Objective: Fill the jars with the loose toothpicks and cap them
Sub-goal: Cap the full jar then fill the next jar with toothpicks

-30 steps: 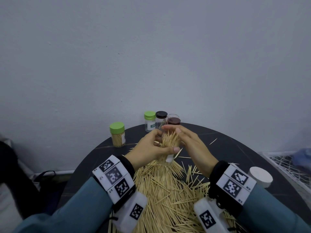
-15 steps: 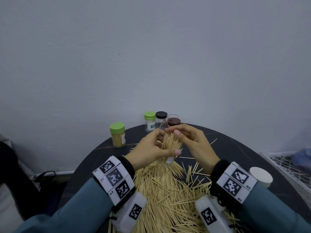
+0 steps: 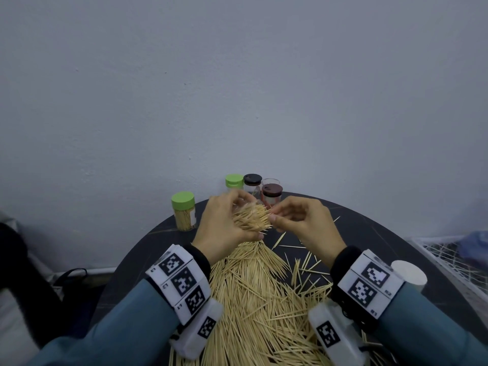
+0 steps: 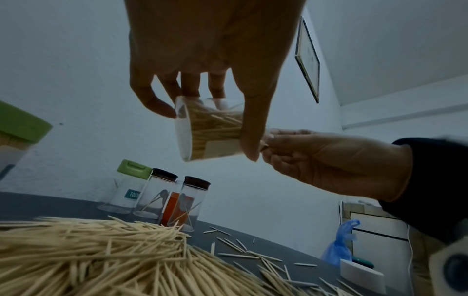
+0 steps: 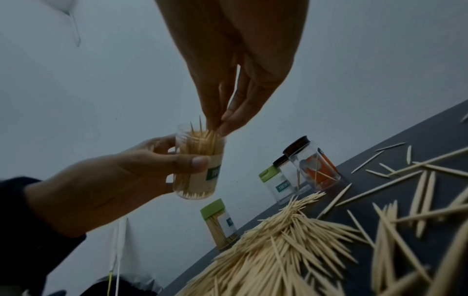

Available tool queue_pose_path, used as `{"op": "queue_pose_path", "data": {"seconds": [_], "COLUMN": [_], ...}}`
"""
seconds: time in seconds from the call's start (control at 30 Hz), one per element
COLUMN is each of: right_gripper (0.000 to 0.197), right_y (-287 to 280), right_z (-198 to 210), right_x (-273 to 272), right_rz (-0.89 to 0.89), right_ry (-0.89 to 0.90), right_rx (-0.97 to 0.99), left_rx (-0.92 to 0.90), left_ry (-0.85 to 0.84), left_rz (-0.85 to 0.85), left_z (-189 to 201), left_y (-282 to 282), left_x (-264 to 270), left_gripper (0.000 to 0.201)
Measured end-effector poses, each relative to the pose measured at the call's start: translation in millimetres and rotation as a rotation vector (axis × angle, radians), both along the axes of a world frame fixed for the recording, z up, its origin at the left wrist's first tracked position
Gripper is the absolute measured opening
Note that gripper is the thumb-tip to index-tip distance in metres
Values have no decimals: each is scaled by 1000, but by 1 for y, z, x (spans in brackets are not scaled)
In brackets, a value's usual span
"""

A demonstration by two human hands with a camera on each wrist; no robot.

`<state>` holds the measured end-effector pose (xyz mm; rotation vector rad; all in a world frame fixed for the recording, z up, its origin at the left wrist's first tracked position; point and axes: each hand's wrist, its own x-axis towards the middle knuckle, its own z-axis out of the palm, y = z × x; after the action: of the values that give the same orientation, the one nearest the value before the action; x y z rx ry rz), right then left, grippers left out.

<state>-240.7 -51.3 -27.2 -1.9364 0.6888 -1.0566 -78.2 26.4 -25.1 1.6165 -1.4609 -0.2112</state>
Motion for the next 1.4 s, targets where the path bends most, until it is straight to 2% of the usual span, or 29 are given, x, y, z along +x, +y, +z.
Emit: {"op": "queue_pose_path", "data": {"seconds": [0.1,0.17,0.3,0.5,0.7,0.8,0.9,1.0,1.13,1.3,1.4], "right_gripper": [6,6,5,9,5,6,6,9,7,15,8], "right_y": [2,4,7,4,5,6,5,4,5,3,5], "right_z": [2,5,8,6,8,6,6,6,8,9,11], "right_x": [-2,-3,-4,-3,-2,0,-2,-3,-4,-3,-2], "right_rz": [-67,-50,103,26,92,47,-88,-123,11,-2,41], "right_ry": [-13,-4,74,91,59,108,166,191,241,175,127], "right_rx": [-64,-62,-8,0,131,52,-117,-166,-107,-34,22], "left_rx": [34,41,0,28,18,16,39,55,25,32,33], "left_ry": [-26,-29,-3,6,44,17,-4,-15,-2,21,28], "left_rz": [-77,-102,-24,-26,33,10,-23,-39,-10,20,33], "left_z": [1,1,1,3,4,4,3,0,2,6,6], "left_y": [1,2,2,3,4,4,4,3,4,6,6], "left_x": [-3,-4,-1,-1,0,-2,-5,-6,-4,-3,-3], "left_gripper": [59,59,58,58,57,57,58,58,58,57,57]}}
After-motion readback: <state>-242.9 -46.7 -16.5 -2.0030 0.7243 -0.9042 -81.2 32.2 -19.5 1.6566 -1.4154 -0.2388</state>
